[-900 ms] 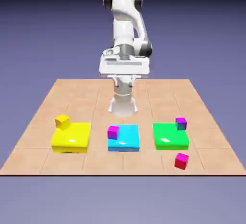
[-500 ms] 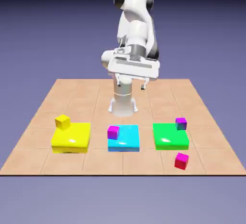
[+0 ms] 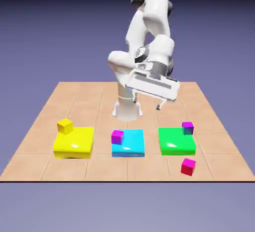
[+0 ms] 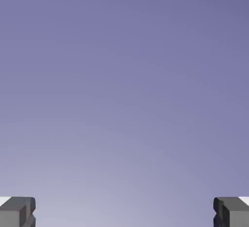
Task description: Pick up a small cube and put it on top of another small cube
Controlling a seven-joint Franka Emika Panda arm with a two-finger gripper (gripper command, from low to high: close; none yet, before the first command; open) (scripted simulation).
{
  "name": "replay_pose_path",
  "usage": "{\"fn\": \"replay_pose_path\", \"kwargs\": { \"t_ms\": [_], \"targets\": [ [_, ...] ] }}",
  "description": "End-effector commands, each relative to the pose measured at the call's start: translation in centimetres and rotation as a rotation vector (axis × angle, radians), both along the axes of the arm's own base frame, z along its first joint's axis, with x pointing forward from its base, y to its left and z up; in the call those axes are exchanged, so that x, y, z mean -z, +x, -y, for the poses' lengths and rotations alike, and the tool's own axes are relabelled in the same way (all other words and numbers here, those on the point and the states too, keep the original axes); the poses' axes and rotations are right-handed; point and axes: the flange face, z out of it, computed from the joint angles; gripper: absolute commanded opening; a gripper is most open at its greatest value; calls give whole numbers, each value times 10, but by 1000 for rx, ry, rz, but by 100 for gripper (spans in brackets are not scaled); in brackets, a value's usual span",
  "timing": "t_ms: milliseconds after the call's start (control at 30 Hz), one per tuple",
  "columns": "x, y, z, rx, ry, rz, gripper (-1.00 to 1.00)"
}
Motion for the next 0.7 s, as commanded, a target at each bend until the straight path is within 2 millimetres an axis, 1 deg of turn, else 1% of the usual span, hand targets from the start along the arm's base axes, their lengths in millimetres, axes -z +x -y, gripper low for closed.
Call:
{"fn": "replay_pose_path", "kwargs": {
  "t_ms": [0, 333, 667],
  "targets": [
    [6, 2, -3, 8, -4, -6, 0],
    [68, 15, -33, 81, -21, -63, 0],
    [131, 18, -63, 151, 3, -118, 0]
  ]
}}
